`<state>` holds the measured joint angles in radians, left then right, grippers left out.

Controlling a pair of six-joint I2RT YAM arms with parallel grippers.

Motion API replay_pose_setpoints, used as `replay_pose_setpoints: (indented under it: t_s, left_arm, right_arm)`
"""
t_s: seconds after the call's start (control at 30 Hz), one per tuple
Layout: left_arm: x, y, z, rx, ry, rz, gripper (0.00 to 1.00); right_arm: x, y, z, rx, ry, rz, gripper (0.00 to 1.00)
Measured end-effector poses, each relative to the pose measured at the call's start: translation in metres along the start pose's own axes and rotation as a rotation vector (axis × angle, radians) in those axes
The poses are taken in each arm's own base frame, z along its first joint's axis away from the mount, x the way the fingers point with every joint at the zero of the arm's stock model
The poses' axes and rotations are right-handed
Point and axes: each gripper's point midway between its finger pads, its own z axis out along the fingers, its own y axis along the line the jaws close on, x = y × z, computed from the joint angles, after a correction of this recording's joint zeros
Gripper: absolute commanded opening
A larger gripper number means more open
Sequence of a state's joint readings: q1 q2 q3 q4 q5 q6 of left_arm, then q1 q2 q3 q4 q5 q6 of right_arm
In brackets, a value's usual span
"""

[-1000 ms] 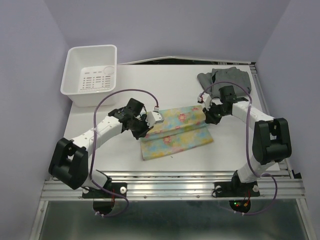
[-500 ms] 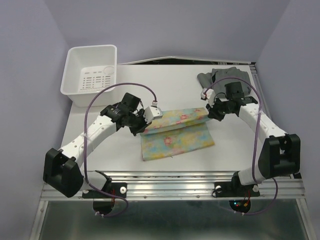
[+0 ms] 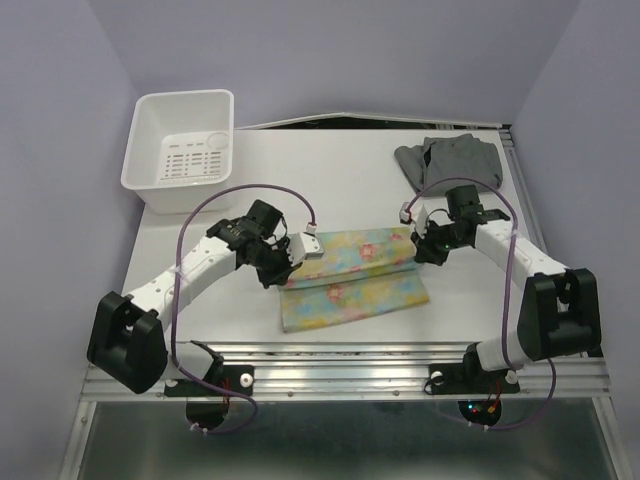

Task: Fold and stack the skirts
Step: Fold the skirt

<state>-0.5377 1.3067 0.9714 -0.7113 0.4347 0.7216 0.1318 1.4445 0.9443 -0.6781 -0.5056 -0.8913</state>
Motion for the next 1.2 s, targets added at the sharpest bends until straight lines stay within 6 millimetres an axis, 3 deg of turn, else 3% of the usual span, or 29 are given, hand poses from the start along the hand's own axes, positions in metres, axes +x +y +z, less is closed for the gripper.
replay_pose_setpoints:
  t_s: [0.03,0.07,0.1,0.2,0.3,0.4,0.5,0.67,0.83,1.0,1.2]
  left_arm:
    - [0.003,-0.001,0.003,0.006,0.007,-0.003,0.02]
    - [0.007,-0.002,0.007,0.013,0.016,-0.007,0.11]
    - [0.009,-0.003,0.008,0.016,0.02,-0.008,0.3]
    - [0.016,-0.007,0.012,0.026,0.044,0.001,0.47]
    - [0.018,-0.012,0.009,0.036,0.045,0.009,0.54]
    - [0.011,-0.019,-0.001,0.04,0.008,0.035,0.54]
    - [-0.001,-0.024,-0.011,0.05,-0.037,0.053,0.54]
    - [-0.03,-0.01,-0.015,0.013,-0.107,0.031,0.51]
    - [-0.04,0.018,0.013,-0.024,-0.087,-0.064,0.48]
    - [-0.031,0.036,0.048,-0.041,-0.017,-0.189,0.46]
    - [-0.034,0.046,0.054,-0.086,-0.026,-0.255,0.46]
  right_arm:
    - [0.0,0.002,0.001,-0.009,-0.004,0.001,0.12]
    - [0.001,0.004,0.001,-0.014,-0.004,0.003,0.17]
    - [0.001,0.006,0.002,-0.026,-0.007,0.005,0.3]
    - [0.004,0.01,0.001,-0.035,0.007,0.008,0.52]
    - [0.006,0.014,-0.004,-0.041,0.01,0.032,0.6]
    - [-0.003,0.02,-0.015,-0.041,-0.013,0.08,0.6]
    - [-0.027,0.021,-0.028,-0.047,-0.079,0.137,0.57]
    - [-0.057,0.022,-0.033,-0.098,-0.161,0.254,0.52]
    - [-0.048,0.029,-0.003,-0.179,-0.091,0.395,0.45]
    - [-0.035,0.034,0.035,-0.199,0.009,0.457,0.38]
    - [-0.013,0.017,0.073,-0.171,0.096,0.546,0.35]
